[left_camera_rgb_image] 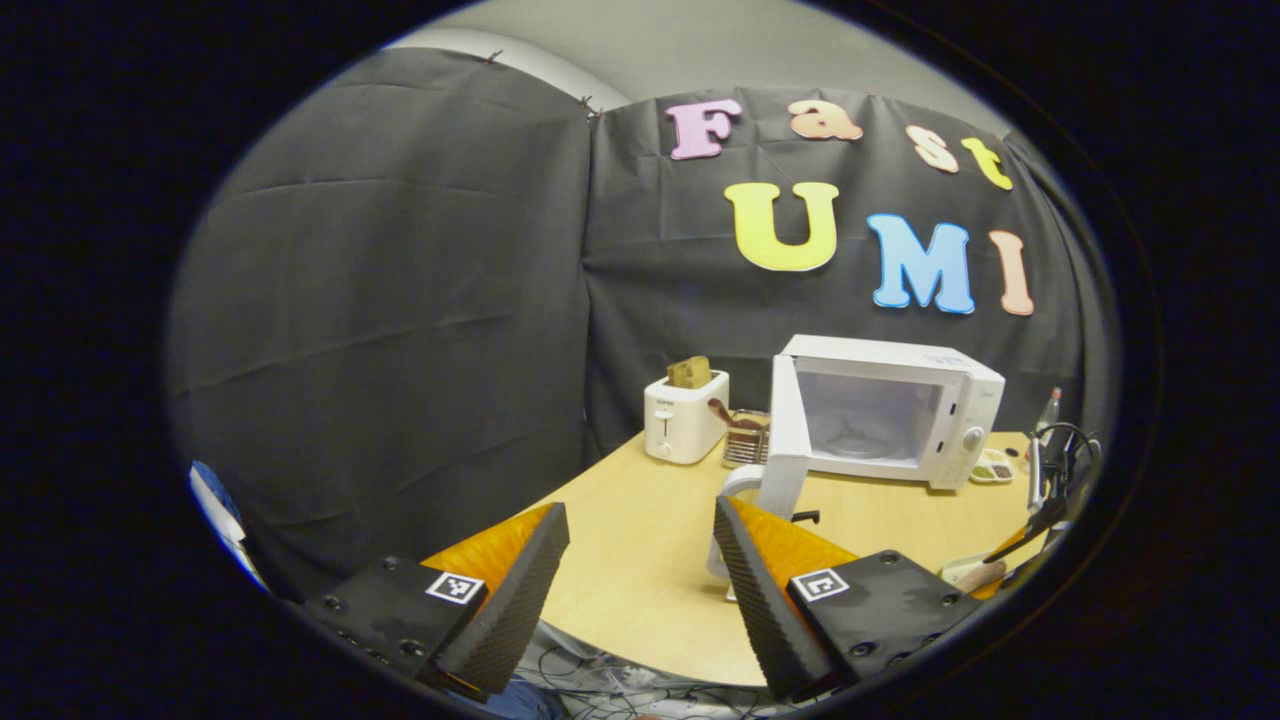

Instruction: Open the microwave oven with the left hand, put the food in, and close the microwave oven.

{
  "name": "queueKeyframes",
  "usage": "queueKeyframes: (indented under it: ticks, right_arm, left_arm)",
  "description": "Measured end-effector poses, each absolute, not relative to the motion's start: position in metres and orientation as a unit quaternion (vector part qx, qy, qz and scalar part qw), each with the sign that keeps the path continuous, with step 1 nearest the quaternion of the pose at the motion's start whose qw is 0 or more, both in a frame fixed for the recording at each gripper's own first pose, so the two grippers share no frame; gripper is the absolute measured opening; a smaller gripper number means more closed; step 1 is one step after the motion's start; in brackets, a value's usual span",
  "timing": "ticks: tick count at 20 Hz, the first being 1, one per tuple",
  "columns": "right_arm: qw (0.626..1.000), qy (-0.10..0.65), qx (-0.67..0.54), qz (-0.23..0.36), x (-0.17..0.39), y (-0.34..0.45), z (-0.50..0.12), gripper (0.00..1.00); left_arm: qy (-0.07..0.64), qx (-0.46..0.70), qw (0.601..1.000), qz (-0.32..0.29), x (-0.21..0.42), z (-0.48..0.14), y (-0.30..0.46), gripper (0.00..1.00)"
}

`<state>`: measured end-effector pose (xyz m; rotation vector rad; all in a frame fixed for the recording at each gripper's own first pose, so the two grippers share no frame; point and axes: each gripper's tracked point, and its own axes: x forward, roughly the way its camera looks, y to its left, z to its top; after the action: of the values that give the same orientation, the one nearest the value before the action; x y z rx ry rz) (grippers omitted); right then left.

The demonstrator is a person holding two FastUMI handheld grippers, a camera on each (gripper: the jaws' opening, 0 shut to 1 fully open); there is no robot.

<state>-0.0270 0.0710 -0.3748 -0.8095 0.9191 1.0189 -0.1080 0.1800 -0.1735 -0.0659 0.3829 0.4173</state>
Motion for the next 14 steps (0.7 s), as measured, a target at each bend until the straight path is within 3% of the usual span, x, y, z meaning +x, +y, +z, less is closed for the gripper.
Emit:
queueKeyframes:
  ticks: [2,3,5,14]
  right_arm:
    - [0.706,0.39,-0.376,0.456,-0.022,0.074,-0.372,0.7]
    - [0.713,0.376,-0.383,0.451,-0.019,0.077,-0.368,0.67]
    - [0.728,0.354,-0.389,0.439,-0.016,0.082,-0.357,0.67]
    - [0.798,0.225,-0.39,0.4,0.062,0.154,-0.267,0.67]
  left_arm:
    - [0.188,-0.031,0.96,0.204,-0.108,-0.173,0.178,0.94]
    - [0.189,-0.031,0.96,0.204,-0.107,-0.175,0.178,0.94]
    - [0.187,-0.036,0.96,0.205,-0.107,-0.175,0.178,0.98]
    - [0.175,-0.047,0.961,0.209,-0.101,-0.177,0.177,0.96]
